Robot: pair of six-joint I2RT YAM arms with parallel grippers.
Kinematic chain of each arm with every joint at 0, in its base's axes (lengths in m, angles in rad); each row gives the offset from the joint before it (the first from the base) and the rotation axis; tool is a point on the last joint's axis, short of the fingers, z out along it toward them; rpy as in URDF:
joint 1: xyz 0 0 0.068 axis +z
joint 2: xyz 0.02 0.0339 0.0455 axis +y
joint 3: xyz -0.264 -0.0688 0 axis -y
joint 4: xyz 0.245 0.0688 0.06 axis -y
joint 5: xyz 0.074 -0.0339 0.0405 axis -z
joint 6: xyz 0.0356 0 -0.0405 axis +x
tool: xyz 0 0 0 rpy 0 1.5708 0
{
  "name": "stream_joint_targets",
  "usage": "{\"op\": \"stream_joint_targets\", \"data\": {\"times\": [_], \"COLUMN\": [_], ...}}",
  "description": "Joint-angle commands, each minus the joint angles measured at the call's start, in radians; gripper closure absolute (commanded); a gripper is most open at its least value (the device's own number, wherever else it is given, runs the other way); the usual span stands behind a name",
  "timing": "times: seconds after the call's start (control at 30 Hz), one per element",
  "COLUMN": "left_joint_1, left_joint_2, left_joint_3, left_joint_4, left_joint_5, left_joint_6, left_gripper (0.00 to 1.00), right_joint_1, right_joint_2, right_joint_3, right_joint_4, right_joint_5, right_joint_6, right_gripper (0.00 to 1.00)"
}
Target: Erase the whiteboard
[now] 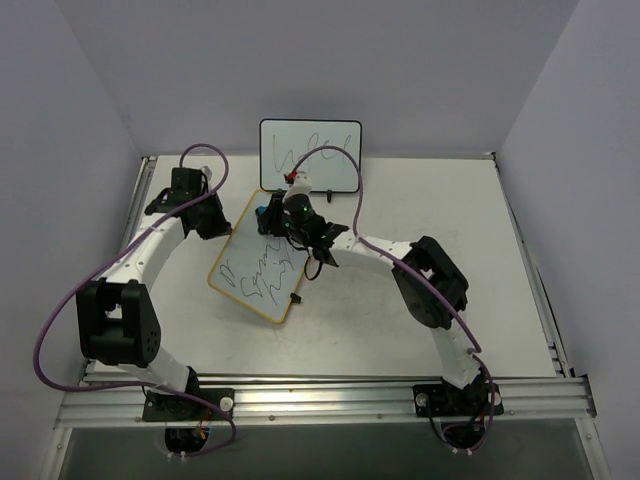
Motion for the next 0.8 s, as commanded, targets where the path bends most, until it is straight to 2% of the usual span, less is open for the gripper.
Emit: {"op": "stream_joint_targets", "data": {"times": [0.0,0.27,0.37,0.43,0.47,0.53,0.77], "left_joint_1": [-0.038,-0.036,-0.035,-0.032,-0.032,-0.026,-0.010], "left_joint_2": [0.001,0.009,0.018,0.019,0.022,0.029,0.048], "left_joint_3": [0.036,0.058,0.078,0.085,0.089,0.096,0.110], "left_joint_4": [-0.031,-0.042,-0.045,-0.048,-0.047,-0.045,-0.039], "left_joint_5": [0.087,0.083,0.083,0.080,0.075,0.072,0.070], "left_joint_6": [-0.008,-0.008,-0.023,-0.028,-0.032,-0.040,-0.060], "left_gripper": [0.98,0.98,0.86,0.69,0.65,0.59,0.50], "right_joint_1": [-0.030,-0.056,-0.055,-0.053,-0.052,-0.045,-0.022], "right_joint_2": [0.019,-0.004,-0.012,-0.018,-0.020,-0.029,-0.063], "right_joint_3": [-0.077,-0.146,-0.163,-0.169,-0.174,-0.185,-0.208], "right_joint_4": [-0.168,-0.177,-0.158,-0.148,-0.139,-0.133,-0.121], "right_joint_5": [-0.018,-0.002,-0.007,-0.008,-0.008,-0.005,0.016], "right_joint_6": [0.008,0.024,0.027,0.027,0.027,0.027,0.024], "right_gripper": [1.00,1.00,1.00,1.00,1.00,1.00,1.00]}}
